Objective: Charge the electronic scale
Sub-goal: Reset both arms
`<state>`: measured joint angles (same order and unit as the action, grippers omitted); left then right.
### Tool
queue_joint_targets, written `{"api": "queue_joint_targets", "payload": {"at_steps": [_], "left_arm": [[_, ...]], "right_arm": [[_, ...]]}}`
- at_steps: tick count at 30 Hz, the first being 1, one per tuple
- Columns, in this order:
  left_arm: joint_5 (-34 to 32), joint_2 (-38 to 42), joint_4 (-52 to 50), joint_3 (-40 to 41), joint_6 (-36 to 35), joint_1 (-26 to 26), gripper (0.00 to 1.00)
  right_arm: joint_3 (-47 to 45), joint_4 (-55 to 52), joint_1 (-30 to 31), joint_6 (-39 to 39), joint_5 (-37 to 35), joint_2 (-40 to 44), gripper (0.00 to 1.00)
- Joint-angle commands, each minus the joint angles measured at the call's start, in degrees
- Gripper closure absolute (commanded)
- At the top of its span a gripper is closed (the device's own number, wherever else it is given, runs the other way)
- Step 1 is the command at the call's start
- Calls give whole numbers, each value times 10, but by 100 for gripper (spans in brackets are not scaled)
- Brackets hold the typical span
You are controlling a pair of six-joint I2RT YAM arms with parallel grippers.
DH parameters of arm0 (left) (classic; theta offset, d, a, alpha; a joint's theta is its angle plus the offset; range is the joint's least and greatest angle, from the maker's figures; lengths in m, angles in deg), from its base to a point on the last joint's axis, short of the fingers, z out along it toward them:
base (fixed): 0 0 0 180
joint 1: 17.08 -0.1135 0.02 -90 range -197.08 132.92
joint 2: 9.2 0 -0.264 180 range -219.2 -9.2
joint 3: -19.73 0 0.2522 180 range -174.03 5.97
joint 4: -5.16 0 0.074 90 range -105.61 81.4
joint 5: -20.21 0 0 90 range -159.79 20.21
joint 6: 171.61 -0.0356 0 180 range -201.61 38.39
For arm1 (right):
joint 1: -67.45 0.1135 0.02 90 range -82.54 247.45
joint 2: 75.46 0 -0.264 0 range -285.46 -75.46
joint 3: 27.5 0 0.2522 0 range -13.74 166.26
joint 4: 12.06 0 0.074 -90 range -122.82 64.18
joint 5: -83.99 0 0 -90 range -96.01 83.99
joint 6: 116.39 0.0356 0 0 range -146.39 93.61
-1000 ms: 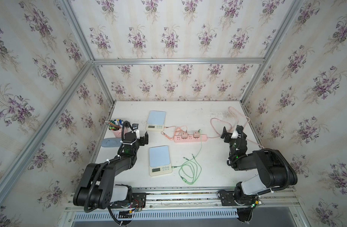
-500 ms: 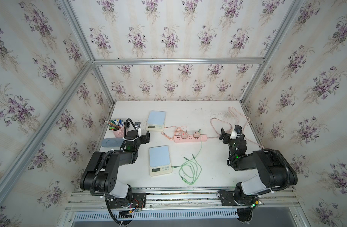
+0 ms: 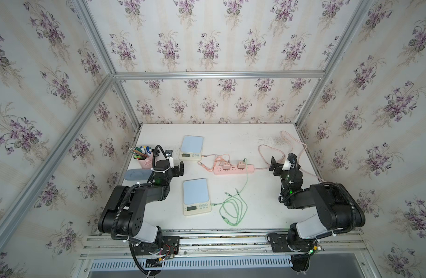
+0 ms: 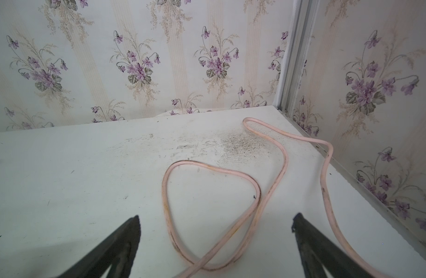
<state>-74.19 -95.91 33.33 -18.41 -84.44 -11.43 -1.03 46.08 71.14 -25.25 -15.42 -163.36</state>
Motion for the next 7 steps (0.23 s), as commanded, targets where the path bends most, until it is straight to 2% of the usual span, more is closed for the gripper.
{"api": "queue_joint_targets", "payload": {"at_steps": [1,7], "left_arm": [[-2,0,10,-3,0,-1,1],[-2,0,10,-3,0,-1,1]], "right_arm": [[10,-5,0,2,4,-8,0],[1,3,0,1,6,1,0]]}}
